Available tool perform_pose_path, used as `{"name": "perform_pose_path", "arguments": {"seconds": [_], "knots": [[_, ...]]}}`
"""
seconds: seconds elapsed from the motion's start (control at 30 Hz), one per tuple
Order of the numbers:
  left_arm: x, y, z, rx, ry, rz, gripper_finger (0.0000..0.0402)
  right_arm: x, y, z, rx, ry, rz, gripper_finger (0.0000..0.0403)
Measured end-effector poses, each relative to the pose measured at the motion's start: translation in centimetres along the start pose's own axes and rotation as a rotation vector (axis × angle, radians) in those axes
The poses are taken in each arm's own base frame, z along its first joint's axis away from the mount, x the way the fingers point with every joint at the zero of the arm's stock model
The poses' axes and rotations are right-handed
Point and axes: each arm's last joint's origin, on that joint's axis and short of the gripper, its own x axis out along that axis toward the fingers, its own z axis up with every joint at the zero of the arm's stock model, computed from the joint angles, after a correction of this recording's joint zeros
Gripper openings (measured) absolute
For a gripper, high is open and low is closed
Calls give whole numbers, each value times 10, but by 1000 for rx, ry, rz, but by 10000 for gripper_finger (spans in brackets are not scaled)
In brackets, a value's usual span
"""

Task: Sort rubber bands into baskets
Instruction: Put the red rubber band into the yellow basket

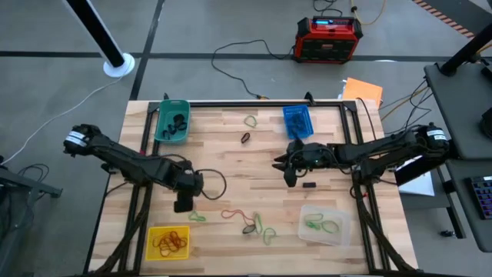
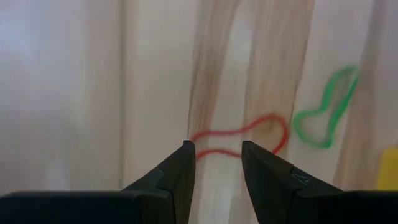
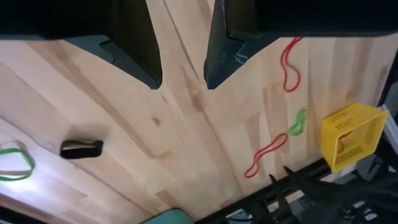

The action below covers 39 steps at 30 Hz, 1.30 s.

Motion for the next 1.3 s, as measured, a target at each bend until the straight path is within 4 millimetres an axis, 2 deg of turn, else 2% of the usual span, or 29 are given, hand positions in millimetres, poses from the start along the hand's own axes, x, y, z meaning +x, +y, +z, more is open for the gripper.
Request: {"name": "perform_pose_path", "arguments": {"seconds": [0.1,0.27,0.67,0.87,1.0,1.17,1.3], "knots": [[15,-2,-10,7,47,16,116,0,0,0,0,1,-2,125],[32,-3,-16,19,80,33,116,2,0,-1,1,-3,-2,133],[62,-1,-21,39,202,137,116,3,0,-1,1,-6,0,133],[67,-1,-22,42,225,146,112,3,0,0,1,-8,0,136],[68,-2,-21,40,218,135,80,3,-1,0,0,-19,-24,136],[68,-3,-21,34,216,119,12,3,-1,0,-8,-20,-26,137],[67,-3,-19,34,214,123,5,3,-1,0,-11,-20,-26,133]]}}
